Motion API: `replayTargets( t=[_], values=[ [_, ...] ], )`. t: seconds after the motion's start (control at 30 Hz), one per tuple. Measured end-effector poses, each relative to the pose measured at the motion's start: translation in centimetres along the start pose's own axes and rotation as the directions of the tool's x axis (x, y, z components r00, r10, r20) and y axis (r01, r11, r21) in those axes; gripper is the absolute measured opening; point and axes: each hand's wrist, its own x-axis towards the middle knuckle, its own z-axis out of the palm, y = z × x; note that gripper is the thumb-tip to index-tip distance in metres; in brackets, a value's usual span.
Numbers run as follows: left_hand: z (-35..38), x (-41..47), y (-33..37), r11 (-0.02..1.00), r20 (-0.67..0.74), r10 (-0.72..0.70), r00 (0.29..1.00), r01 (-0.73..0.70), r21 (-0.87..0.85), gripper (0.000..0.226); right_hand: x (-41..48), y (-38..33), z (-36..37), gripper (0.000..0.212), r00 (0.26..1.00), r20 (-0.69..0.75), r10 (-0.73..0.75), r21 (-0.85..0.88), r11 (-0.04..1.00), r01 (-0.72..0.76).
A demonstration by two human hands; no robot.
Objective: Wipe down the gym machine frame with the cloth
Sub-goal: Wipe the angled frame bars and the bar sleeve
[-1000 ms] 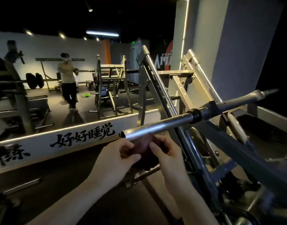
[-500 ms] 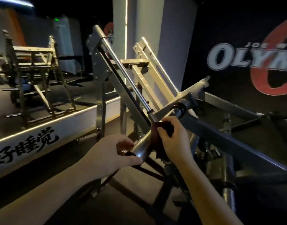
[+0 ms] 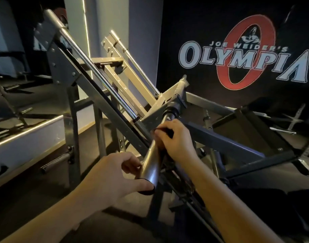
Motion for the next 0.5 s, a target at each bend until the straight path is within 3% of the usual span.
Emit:
replayTargets(
  t=[0.07, 0.13, 0.27, 0.33, 0.5],
  values=[
    [-0.7, 0.4, 0.0, 1.0, 0.062, 0.01, 0.998, -0.008, -0.028, 0.05, 2.5, 0.6, -0.4, 0.013, 0.995, -0.017, 0.095, 0.041, 0.995, -0.094],
    [-1.4, 0.7, -0.1, 0.996, 0.117, 0.023, 0.993, -0.013, -0.083, 0.061, 2.1, 0.7, -0.1, 0.013, 0.995, -0.006, 0.098, 0.048, 0.994, -0.098],
    [-2.2, 2.0, -0.2, 0.988, 0.139, 0.013, 0.99, 0.008, -0.151, 0.064, -3.7, -1.1, 0.6, 0.016, 0.984, 0.144, -0.107, 0.055, 0.994, 0.1],
    [-2.1, 2.8, -0.2, 0.986, 0.153, 0.002, 0.988, 0.024, -0.167, 0.066, -3.3, -0.9, 0.5, 0.014, 0.971, 0.2, -0.134, 0.032, 0.991, 0.13],
    [-1.5, 4.8, 0.3, 0.994, 0.177, -0.021, 0.984, 0.04, -0.106, 0.089, 5.2, 1.5, -0.8, 0.011, 0.992, 0.1, 0.079, -0.043, 0.996, -0.075]
  ],
)
